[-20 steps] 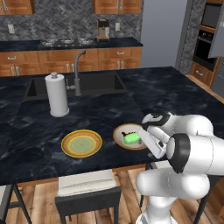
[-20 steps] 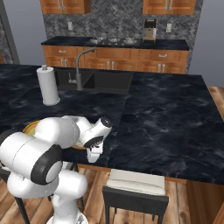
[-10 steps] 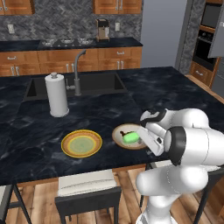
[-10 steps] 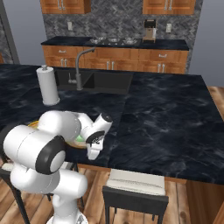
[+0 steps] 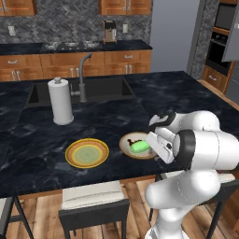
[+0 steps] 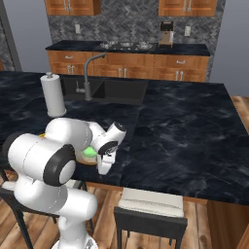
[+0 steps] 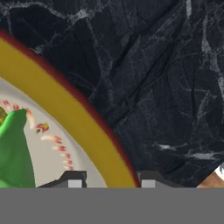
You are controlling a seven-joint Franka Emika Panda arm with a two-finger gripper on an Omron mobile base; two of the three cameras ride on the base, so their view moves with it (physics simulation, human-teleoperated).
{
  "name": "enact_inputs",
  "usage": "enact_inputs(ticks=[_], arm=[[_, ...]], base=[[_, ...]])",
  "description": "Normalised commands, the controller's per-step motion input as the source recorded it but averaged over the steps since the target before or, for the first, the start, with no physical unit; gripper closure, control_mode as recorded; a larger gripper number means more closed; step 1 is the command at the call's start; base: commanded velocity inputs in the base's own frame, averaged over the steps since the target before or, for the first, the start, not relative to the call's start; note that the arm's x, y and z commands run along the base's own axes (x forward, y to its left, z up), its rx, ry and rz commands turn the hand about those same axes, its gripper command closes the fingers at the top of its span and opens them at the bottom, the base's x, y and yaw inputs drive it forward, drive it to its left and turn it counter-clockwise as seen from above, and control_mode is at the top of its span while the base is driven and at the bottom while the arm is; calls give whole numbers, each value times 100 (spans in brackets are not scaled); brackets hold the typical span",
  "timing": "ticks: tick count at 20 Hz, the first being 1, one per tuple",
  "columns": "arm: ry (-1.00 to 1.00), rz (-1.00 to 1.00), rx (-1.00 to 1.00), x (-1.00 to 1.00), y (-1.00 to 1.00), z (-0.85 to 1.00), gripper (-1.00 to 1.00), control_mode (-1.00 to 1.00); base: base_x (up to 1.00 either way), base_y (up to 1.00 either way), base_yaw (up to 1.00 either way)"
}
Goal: Pick the chicken drumstick and corn from their plates and place them in the bowl. Then put the bowl in the fridge.
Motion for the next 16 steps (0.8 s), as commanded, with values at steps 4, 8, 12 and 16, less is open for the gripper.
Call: enact_inputs(ticks=[4,8,12,16], arm=[[-5,0,0,-1,-2,29,100,-100],[-13,0,0,-7,0,39,100,-100],[-14,0,0,-13,0,39,100,-100],[0,0,0,-15,0,38,100,-100]], base=[[0,0,0],[0,0,0],[0,0,0],[0,0,0]])
